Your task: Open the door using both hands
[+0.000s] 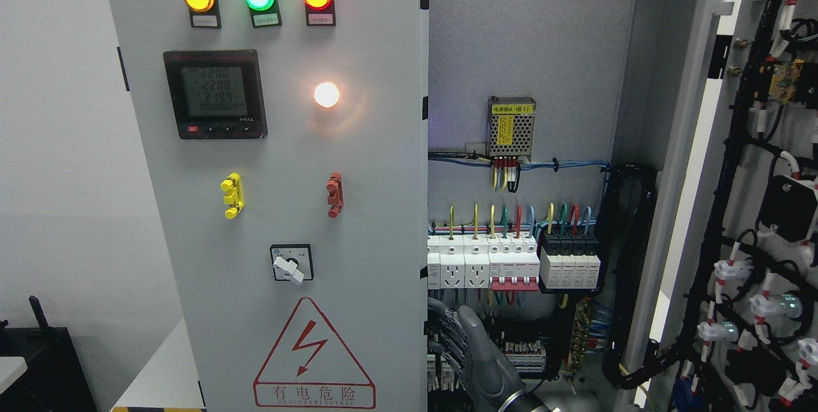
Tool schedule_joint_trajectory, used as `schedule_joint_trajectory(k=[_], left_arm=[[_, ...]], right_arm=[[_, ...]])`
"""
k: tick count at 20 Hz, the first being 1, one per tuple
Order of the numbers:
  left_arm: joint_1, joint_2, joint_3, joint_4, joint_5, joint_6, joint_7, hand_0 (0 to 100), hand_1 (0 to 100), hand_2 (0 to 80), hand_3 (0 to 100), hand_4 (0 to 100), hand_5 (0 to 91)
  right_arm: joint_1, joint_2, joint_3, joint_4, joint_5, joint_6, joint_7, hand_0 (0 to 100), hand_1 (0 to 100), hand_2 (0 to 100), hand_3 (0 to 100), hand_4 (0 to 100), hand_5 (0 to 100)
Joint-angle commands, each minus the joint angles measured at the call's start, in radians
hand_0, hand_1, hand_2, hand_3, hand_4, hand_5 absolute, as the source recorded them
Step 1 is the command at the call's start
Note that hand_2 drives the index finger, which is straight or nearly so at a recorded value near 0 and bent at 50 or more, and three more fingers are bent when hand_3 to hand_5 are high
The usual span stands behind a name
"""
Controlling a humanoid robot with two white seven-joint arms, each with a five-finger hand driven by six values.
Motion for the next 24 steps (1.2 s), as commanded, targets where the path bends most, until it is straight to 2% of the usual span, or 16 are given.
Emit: schedule_joint_trajectory(k=[1, 20, 22, 24], left_arm=[[0.000, 0.000, 0.000, -0.005, 0.000, 0.000, 0.001, 0, 0, 0.0, 0, 3, 0.0], [0.000, 0.000, 0.000, -0.005, 0.002, 0.000, -0.001, 0, 0, 0.0, 0, 3, 0.0], [0.000, 0.000, 0.000, -0.005, 0.000, 0.000, -0.001, 0, 0, 0.0, 0, 3, 0.0], [0.000, 0.000, 0.000, -0.005, 0.000, 0.000, -0.001, 0, 0, 0.0, 0, 3, 0.0]], right_arm=[[-0.013, -0.013, 0.003, 0.011, -0.004, 0.000, 0.015, 0, 0, 0, 0, 0, 0], [-0.067, -0.015, 0.003, 0.088, -0.053, 0.001, 0.021, 0, 0, 0, 0, 0, 0], [-0.066, -0.015, 0.003, 0.088, -0.053, 0.001, 0.047, 0, 0, 0, 0, 0, 0], [-0.067, -0.016, 0.003, 0.088, -0.053, 0.001, 0.055, 0, 0, 0, 0, 0, 0]])
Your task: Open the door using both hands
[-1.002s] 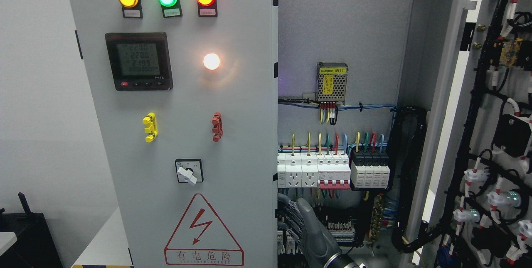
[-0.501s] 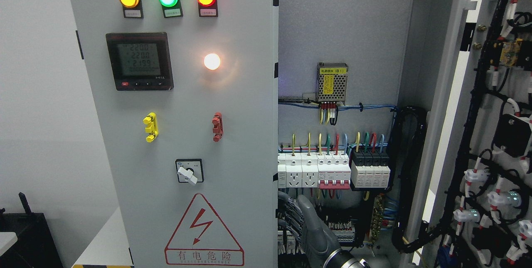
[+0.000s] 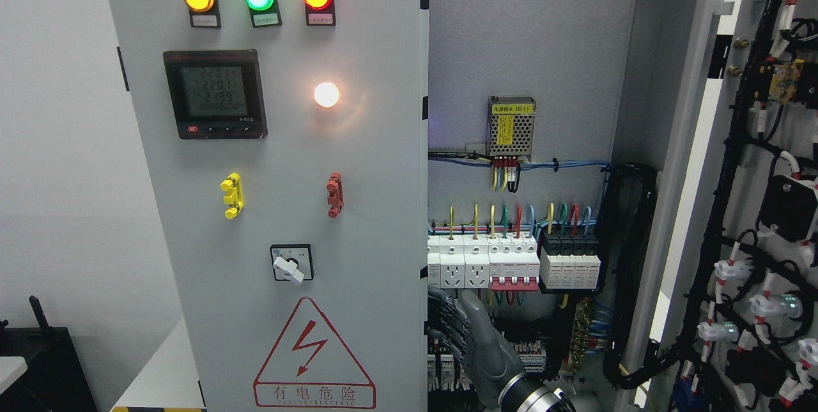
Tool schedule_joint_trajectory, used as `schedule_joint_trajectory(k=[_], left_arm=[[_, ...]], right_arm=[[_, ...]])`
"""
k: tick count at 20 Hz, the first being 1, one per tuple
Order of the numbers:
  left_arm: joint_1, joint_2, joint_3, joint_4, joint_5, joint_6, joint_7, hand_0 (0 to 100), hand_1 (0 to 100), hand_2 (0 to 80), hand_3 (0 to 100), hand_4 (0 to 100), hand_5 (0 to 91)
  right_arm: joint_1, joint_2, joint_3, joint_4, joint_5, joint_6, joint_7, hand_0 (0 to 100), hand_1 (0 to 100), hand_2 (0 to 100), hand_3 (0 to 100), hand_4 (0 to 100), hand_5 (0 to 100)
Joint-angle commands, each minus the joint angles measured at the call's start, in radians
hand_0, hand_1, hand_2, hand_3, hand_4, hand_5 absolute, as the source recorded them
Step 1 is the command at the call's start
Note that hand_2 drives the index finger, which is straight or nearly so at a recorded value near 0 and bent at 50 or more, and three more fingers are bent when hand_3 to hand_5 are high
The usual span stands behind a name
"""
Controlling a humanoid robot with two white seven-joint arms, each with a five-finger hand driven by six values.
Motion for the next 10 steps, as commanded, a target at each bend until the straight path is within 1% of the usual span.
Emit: schedule_joint_trajectory(k=[1, 2, 6, 9, 10], left_arm=[[0.000, 0.000, 0.000, -0.005, 0.000, 0.000, 0.000, 0, 0, 0.0, 0, 3, 0.0], [0.000, 0.000, 0.000, -0.005, 0.000, 0.000, 0.000, 0, 0, 0.0, 0, 3, 0.0], [0.000, 0.000, 0.000, -0.005, 0.000, 0.000, 0.000, 0, 0, 0.0, 0, 3, 0.0], [0.000, 0.000, 0.000, -0.005, 0.001, 0.000, 0.000, 0, 0, 0.0, 0, 3, 0.0], [0.000, 0.000, 0.000, -0.005, 0.000, 0.000, 0.000, 0, 0, 0.0, 0, 3, 0.0]], right_arm=[[-0.006, -0.003, 0.001, 0.022, -0.004, 0.000, 0.020, 0, 0, 0, 0, 0, 0], [-0.004, -0.009, 0.001, 0.022, -0.004, 0.000, 0.020, 0, 0, 0, 0, 0, 0], [-0.004, -0.014, 0.001, 0.022, -0.004, 0.017, 0.021, 0, 0, 0, 0, 0, 0], [-0.006, -0.016, 0.001, 0.021, -0.004, 0.029, 0.049, 0, 0, 0, 0, 0, 0], [-0.006, -0.016, 0.001, 0.019, -0.004, 0.035, 0.052, 0, 0, 0, 0, 0, 0]])
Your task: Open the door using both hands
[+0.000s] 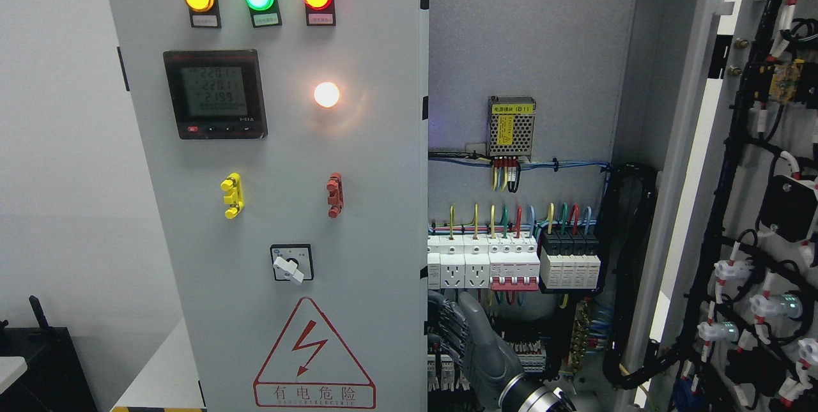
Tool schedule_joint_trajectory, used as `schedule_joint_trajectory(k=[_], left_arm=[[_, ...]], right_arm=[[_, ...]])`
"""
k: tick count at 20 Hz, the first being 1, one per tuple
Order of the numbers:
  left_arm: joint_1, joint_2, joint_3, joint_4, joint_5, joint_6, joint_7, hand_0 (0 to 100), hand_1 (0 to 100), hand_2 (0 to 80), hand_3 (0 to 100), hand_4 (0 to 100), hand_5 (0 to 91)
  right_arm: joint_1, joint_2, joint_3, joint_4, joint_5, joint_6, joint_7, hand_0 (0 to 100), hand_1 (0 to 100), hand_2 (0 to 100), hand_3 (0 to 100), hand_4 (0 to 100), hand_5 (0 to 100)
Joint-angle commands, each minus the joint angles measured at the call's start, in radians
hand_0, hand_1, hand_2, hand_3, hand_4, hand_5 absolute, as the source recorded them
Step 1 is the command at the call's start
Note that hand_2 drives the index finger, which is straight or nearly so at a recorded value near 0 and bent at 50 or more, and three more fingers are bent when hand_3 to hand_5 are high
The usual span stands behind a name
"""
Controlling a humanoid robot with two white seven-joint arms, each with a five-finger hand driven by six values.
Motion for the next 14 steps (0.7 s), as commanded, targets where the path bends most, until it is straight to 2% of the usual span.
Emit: schedule_joint_trajectory(k=[1, 6, 8, 14], left_arm=[[0.000, 0.000, 0.000, -0.005, 0.000, 0.000, 0.004, 0, 0, 0.0, 0, 3, 0.0], [0.000, 0.000, 0.000, -0.005, 0.000, 0.000, 0.004, 0, 0, 0.0, 0, 3, 0.0], [0.000, 0.000, 0.000, -0.005, 0.000, 0.000, 0.004, 0, 0, 0.0, 0, 3, 0.0], [0.000, 0.000, 0.000, -0.005, 0.000, 0.000, 0.004, 0, 0, 0.0, 0, 3, 0.0]], right_arm=[[-0.001, -0.008, -0.001, 0.005, -0.001, 0.015, 0.015, 0, 0, 0, 0, 0, 0], [-0.009, -0.023, -0.001, 0.003, -0.001, 0.015, 0.021, 0, 0, 0, 0, 0, 0], [-0.014, -0.031, -0.001, 0.005, -0.002, 0.015, 0.044, 0, 0, 0, 0, 0, 0], [-0.014, -0.042, 0.001, 0.003, -0.028, 0.015, 0.049, 0, 0, 0, 0, 0, 0]])
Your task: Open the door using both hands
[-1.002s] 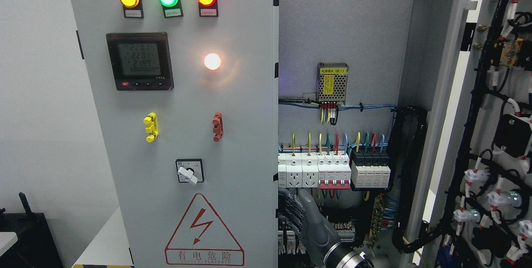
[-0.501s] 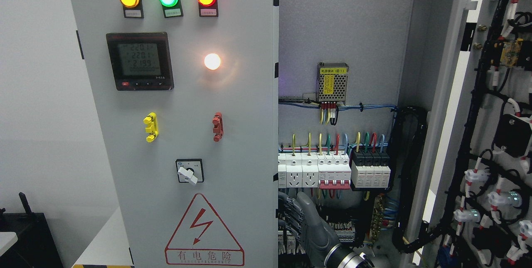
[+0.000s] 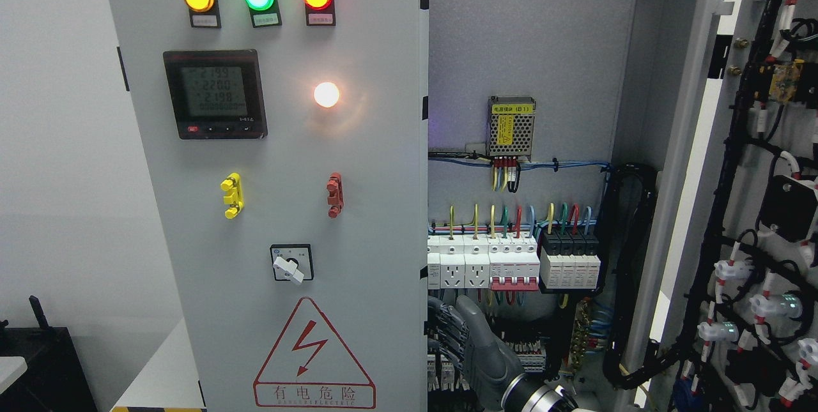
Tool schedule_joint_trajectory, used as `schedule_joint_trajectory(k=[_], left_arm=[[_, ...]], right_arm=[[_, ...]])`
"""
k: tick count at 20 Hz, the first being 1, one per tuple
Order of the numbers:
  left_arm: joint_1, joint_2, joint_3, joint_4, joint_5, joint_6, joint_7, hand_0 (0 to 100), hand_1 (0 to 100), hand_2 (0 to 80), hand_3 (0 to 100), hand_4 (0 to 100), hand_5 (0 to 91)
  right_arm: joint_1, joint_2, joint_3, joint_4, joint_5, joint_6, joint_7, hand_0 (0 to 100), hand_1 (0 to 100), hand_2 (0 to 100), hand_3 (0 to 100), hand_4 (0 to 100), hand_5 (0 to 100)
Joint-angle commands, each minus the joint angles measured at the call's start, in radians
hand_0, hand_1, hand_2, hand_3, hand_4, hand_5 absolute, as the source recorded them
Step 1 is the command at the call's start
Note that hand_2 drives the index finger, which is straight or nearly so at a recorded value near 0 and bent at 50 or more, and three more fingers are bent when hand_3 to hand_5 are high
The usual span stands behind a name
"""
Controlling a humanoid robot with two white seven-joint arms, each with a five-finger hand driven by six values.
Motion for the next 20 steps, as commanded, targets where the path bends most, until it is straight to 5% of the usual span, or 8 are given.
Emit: schedule_joint_trajectory(k=[1, 4, 20], left_arm=[[0.000, 0.000, 0.000, -0.005, 0.000, 0.000, 0.000, 0, 0, 0.0, 0, 3, 0.0], [0.000, 0.000, 0.000, -0.005, 0.000, 0.000, 0.000, 0, 0, 0.0, 0, 3, 0.0], [0.000, 0.000, 0.000, -0.005, 0.000, 0.000, 0.000, 0, 0, 0.0, 0, 3, 0.0]], right_arm=[[-0.003, -0.022, 0.001, 0.000, -0.017, 0.000, 0.004, 0, 0, 0, 0, 0, 0], [-0.004, -0.022, 0.001, 0.000, -0.017, -0.002, 0.043, 0, 0, 0, 0, 0, 0], [-0.015, -0.022, 0.003, 0.020, -0.017, 0.000, 0.058, 0, 0, 0, 0, 0, 0]])
